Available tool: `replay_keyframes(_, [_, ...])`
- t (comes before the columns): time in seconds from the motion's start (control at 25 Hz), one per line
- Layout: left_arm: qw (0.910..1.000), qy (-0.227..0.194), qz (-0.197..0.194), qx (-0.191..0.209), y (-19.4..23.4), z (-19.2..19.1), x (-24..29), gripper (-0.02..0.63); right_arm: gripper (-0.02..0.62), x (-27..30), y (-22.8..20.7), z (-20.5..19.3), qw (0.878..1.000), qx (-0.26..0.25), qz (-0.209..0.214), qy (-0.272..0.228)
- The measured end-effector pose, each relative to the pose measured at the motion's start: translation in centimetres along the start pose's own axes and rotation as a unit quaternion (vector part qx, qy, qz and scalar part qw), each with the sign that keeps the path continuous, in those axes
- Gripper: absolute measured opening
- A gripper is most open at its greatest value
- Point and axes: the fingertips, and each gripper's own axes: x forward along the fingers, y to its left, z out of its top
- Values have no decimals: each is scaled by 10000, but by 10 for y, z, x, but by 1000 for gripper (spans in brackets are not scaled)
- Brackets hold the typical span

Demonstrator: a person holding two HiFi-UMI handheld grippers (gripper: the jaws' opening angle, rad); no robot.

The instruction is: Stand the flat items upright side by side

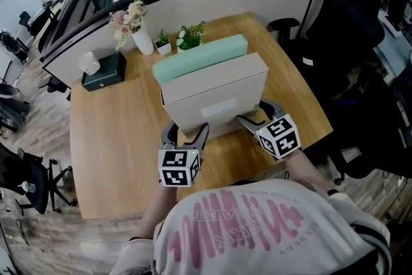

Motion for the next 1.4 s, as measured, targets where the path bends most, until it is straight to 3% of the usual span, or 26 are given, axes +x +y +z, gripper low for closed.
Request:
replay_keyframes(0.56, [9998, -63, 130, 108, 8, 6, 13, 344, 322, 19, -14, 9, 9997, -99, 220, -73])
replay_keyframes(1.12, [9996, 40, -23, 275, 13, 1, 6, 331, 339, 18, -16, 8, 9999, 75, 125, 68])
replay_keyframes(1.4, [9996, 141, 50, 223, 16, -5, -3, 278, 359, 7, -21, 7, 9995, 327, 3, 35])
